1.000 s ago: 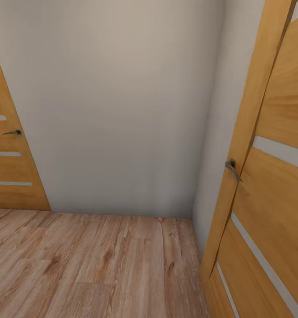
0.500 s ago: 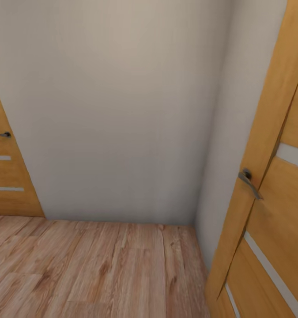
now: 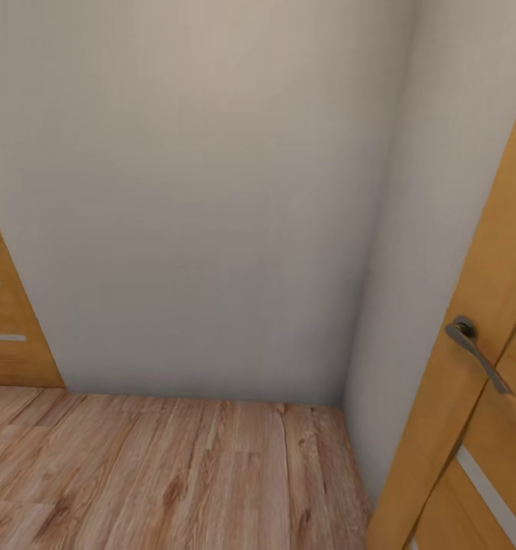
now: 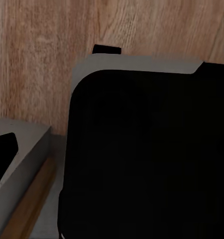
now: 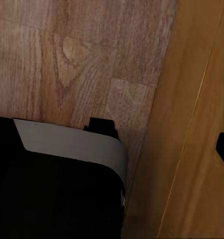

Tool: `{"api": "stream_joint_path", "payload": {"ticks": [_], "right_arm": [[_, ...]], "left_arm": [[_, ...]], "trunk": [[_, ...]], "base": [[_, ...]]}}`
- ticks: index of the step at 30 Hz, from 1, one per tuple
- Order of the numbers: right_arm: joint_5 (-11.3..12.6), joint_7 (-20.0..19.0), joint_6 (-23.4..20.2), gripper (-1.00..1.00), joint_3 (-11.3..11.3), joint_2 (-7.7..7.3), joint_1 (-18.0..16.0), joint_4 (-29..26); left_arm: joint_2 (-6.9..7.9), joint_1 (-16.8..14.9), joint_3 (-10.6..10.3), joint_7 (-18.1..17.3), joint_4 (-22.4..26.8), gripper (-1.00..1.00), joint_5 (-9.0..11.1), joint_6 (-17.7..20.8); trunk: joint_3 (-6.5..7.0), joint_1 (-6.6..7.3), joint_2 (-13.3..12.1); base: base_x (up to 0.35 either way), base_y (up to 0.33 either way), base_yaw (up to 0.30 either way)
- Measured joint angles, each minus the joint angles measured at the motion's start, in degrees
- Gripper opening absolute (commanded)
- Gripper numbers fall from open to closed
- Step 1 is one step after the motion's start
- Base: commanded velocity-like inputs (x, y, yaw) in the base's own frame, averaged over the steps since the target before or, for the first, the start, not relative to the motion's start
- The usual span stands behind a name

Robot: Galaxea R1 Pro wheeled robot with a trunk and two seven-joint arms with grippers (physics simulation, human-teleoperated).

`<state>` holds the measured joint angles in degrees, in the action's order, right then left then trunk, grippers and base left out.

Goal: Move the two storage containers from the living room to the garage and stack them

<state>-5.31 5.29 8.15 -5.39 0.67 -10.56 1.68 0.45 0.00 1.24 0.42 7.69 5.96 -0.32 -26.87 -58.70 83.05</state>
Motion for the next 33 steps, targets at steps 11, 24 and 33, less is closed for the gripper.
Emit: {"api": "stream_joint_path", "payload": {"ticks": [11,24,33], "right_arm": [[-0.7,-0.2,0.1,1.0,-0.7,0.28,0.1,0.0],[-0.7,0.8,-0.1,1.0,-0.6,0.43,0.1,0.0],[-0.8,0.8,-0.1,1.0,-0.5,0.28,0.1,0.0]], "left_arm": [[-0.06,0.1,0.1,0.0,0.0,1.0,0.2,-0.1],[-0.08,0.2,0.0,0.0,0.0,1.0,0.4,-0.1],[-0.08,0.2,0.1,0.0,0.0,1.0,0.4,-0.1]], "trunk": [[0.0,-0.03,0.0],[0.0,-0.03,0.0],[0.0,-0.03,0.0]], "base": [[0.118,0.0,0.0],[0.0,0.0,0.071],[0.001,0.0,0.256]]}}
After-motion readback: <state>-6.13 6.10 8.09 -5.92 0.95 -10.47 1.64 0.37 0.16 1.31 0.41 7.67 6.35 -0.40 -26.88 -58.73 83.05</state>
